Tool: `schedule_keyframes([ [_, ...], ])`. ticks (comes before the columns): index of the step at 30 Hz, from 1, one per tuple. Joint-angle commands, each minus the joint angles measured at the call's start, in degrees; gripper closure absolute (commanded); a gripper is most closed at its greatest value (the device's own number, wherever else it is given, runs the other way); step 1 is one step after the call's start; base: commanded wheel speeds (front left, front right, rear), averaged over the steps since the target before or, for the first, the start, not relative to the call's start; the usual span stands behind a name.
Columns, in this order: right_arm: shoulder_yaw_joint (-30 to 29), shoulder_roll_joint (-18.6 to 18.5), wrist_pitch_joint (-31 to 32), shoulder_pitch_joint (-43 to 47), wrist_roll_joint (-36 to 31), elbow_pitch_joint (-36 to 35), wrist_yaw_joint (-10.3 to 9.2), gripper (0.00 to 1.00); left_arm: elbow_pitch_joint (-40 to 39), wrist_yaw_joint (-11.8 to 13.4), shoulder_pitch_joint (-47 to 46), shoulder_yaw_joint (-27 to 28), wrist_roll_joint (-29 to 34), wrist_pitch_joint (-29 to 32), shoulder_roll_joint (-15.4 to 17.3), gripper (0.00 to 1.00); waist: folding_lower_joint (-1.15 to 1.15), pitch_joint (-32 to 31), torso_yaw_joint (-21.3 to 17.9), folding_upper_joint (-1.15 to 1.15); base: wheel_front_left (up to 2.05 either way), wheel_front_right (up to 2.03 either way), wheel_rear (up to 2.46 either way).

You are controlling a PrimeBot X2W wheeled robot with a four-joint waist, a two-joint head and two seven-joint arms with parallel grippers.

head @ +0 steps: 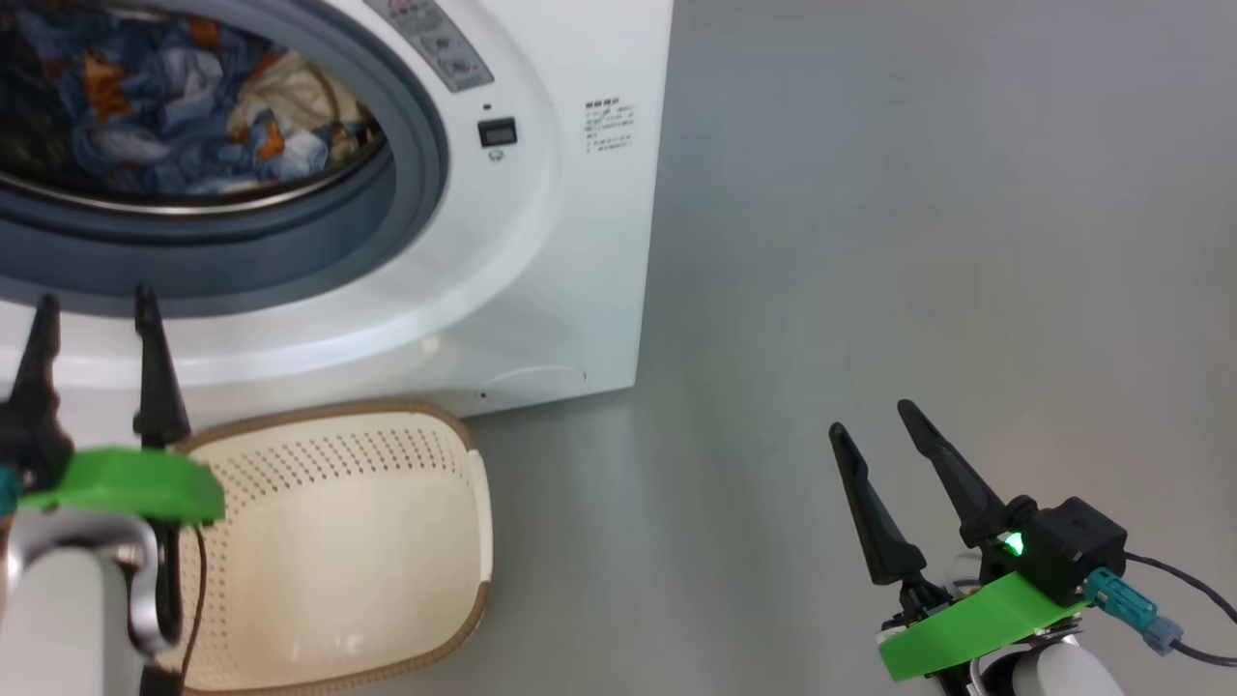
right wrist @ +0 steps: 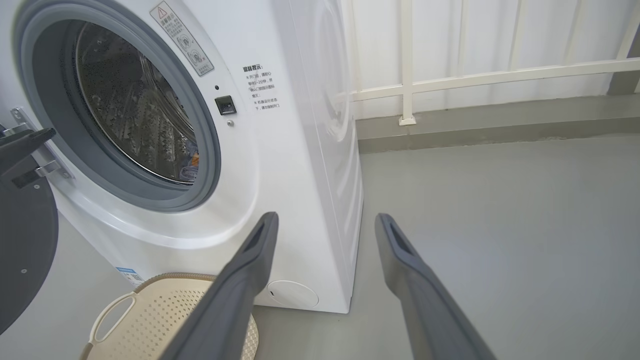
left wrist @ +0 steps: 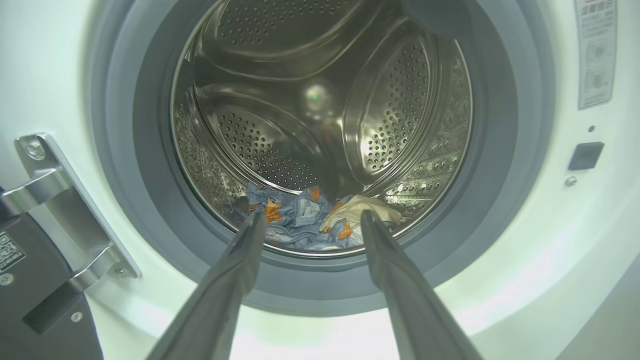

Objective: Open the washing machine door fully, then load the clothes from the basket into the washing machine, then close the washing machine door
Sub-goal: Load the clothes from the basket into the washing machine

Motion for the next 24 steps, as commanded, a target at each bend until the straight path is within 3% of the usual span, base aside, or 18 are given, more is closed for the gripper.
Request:
schedule_keyframes([
  [1, 1.6, 0.2, -0.3, 1.0, 0.0, -1.0, 0.08, 0.0, -2.6, 0.4, 1.3, 2.3, 0.0, -0.3, 1.8, 0.0, 0.0, -2.2, -0.7, 0.0, 0.0, 0.0, 0.0],
  [12, 3.3, 0.6, -0.3, 2.3, 0.7, -0.6, 0.08, 0.0, -13.8, 1.2, 17.6, 6.7, -2.1, -0.3, 0.6, 0.0, 0.0, -7.5, -2.4, 0.0, 0.0, 0.0, 0.0],
  [24, 5.2, 0.3, -0.3, 2.6, 0.8, -0.6, 0.08, 0.0, -23.2, 3.4, 30.3, 7.7, -3.6, -0.3, -4.8, 0.0, 0.0, -10.5, -2.8, 0.0, 0.0, 0.0, 0.0],
])
